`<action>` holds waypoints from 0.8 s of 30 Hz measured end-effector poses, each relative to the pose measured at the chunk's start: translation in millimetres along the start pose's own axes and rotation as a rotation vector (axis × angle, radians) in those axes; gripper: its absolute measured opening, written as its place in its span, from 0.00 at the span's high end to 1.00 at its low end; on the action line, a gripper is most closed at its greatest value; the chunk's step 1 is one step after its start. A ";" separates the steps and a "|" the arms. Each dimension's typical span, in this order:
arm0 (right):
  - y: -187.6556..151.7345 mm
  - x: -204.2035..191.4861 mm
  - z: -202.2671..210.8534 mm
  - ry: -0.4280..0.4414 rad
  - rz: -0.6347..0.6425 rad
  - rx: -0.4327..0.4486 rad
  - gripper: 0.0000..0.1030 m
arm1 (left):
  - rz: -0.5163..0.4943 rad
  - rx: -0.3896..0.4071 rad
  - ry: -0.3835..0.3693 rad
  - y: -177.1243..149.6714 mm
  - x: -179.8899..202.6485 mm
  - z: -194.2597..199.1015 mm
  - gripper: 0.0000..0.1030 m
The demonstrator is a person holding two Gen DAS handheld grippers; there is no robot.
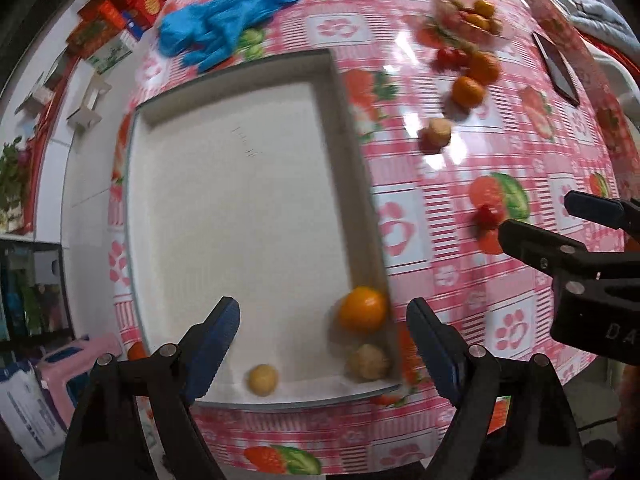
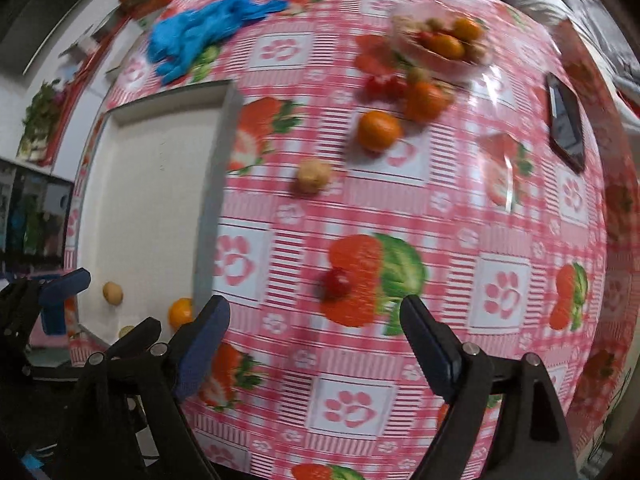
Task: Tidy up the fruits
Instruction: 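Move both open tools back toward the remaining loose fruits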
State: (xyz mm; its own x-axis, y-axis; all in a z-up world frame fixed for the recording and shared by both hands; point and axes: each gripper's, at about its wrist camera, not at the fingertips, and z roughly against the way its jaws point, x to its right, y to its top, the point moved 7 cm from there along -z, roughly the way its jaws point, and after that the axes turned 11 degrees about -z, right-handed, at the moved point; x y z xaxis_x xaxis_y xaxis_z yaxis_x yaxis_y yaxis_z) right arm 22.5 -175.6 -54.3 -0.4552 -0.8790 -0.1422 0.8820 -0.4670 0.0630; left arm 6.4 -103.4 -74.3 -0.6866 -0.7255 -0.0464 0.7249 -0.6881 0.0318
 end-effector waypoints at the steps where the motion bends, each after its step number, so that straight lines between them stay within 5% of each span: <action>1: 0.5 6.2 1.0 0.002 -0.011 -0.002 0.14 | -0.010 0.001 -0.004 4.4 4.5 1.7 0.16; 24: 30.7 93.3 7.2 0.016 -0.184 -0.003 0.14 | -0.075 0.053 -0.052 74.9 65.6 31.8 0.16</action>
State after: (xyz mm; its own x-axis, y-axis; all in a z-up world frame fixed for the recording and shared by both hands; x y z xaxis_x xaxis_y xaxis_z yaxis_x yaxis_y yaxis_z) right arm 6.2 -272.5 -58.5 -0.6068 -0.7772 -0.1666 0.7845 -0.6193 0.0317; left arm 13.9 -202.8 -43.3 -0.7416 -0.6708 0.0016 0.6686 -0.7390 0.0830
